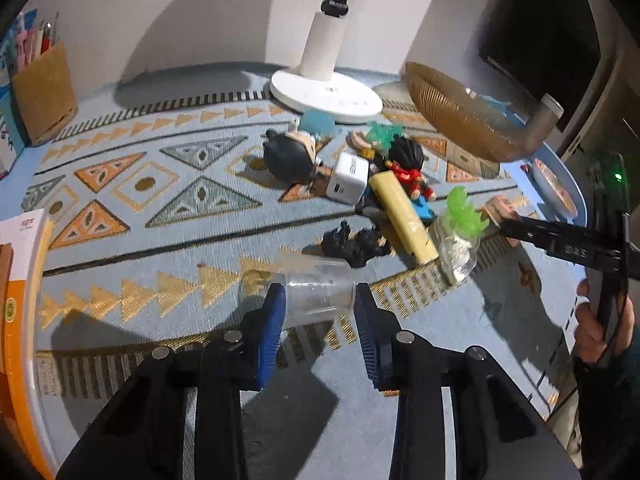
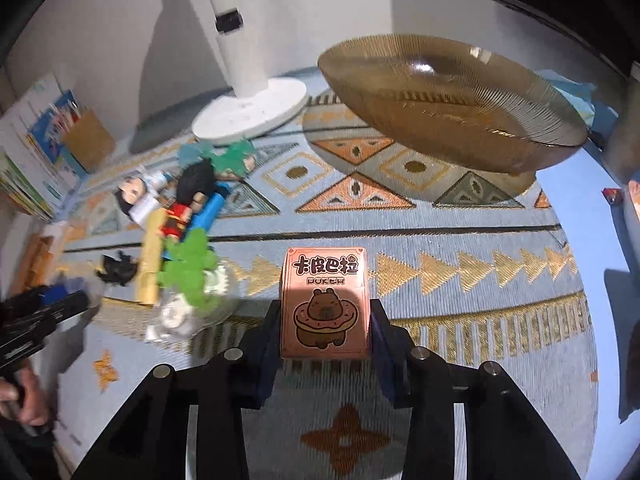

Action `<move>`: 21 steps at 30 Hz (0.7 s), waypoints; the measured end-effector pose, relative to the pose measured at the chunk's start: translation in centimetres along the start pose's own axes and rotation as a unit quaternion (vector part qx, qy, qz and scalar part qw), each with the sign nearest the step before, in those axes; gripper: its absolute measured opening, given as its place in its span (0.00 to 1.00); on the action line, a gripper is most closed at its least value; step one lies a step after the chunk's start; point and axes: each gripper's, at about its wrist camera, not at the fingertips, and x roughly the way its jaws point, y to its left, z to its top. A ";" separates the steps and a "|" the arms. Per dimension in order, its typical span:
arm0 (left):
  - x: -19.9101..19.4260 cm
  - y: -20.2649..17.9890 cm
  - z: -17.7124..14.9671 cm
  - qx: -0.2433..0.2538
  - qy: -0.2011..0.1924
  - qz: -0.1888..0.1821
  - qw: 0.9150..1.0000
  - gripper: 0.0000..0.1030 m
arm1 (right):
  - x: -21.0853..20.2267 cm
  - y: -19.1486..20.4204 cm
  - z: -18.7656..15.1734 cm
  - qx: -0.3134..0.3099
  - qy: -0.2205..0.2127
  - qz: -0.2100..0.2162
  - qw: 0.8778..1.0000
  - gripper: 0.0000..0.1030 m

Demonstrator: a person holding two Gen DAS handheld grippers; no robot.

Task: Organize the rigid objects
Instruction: 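Carry cup and pink box into the brown glass bowl and release both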

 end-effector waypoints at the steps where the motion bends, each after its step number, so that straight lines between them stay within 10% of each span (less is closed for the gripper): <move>1: -0.4 -0.3 0.1 0.001 -0.008 0.000 1.000 0.31 | -0.5 0.0 0.0 0.003 -0.003 0.004 1.000 0.39; 13: -6.5 -12.4 10.3 0.103 -0.137 -0.048 0.984 0.31 | -12.8 -5.1 5.6 0.044 -0.139 -0.041 0.988 0.39; 21: 4.7 -20.7 16.6 0.138 -0.077 -0.087 0.984 0.31 | -8.1 -10.7 9.9 0.113 -0.085 -0.067 0.988 0.39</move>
